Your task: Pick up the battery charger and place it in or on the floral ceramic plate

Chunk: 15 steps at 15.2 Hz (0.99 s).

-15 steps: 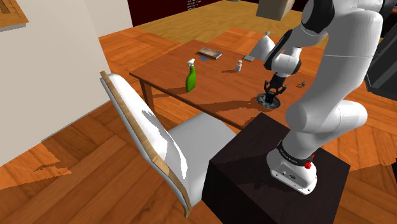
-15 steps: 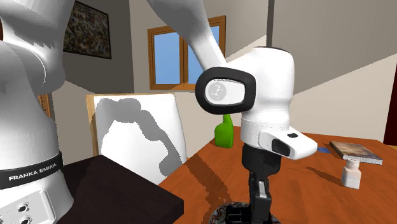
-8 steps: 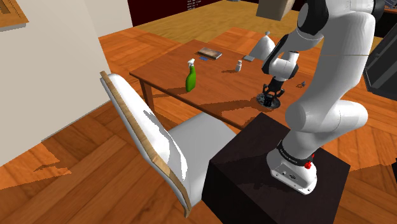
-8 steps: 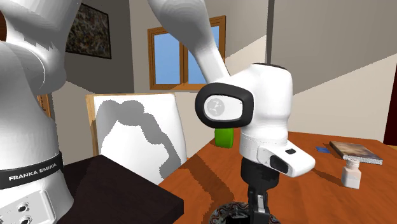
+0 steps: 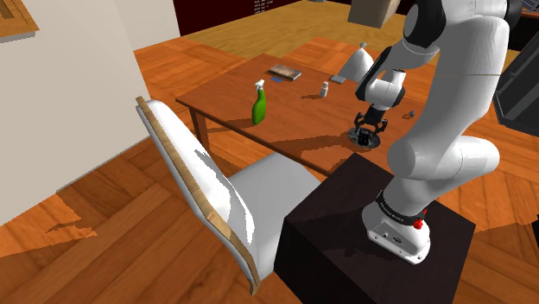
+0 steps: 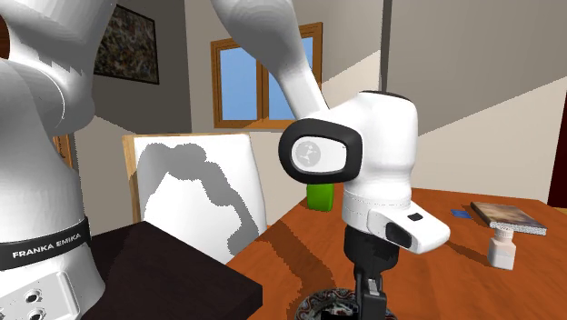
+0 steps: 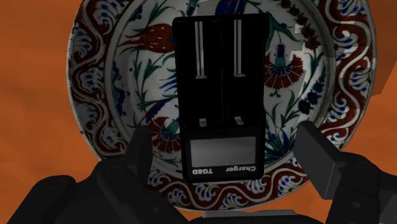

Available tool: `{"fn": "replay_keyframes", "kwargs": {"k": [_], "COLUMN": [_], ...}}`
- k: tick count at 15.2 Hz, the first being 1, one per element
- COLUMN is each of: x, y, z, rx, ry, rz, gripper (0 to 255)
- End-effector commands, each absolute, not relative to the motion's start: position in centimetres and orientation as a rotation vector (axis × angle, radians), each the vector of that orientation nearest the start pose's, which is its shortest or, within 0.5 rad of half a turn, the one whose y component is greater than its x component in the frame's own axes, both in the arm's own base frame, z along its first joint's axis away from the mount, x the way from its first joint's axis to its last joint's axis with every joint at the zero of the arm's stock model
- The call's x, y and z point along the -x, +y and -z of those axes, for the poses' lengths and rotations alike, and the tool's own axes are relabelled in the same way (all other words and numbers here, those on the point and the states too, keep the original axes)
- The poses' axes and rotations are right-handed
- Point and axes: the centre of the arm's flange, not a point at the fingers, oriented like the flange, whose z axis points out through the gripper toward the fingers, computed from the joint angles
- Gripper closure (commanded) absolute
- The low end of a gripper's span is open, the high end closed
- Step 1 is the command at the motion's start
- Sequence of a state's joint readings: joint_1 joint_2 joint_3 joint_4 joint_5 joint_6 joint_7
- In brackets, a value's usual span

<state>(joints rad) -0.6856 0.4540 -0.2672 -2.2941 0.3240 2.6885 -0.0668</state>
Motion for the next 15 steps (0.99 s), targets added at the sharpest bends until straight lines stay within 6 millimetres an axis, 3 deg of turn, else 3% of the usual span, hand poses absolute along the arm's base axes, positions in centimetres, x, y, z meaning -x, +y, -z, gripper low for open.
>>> {"fn": "replay_keyframes", "kwargs": {"k": [1,3,7,15], "x": [-28.6,-28.6,-28.6,-28.6], "y": [-43.3,-43.3,-43.5,-43.5], "z": [-15.5,-15.5,-20.5,-20.5], "rx": [2.605,2.605,2.605,2.605], "ry": [1.7,1.7,1.7,1.7], "rz": [-0.023,-0.023,-0.023,-0.023], "gripper": [0,0,0,0]}}
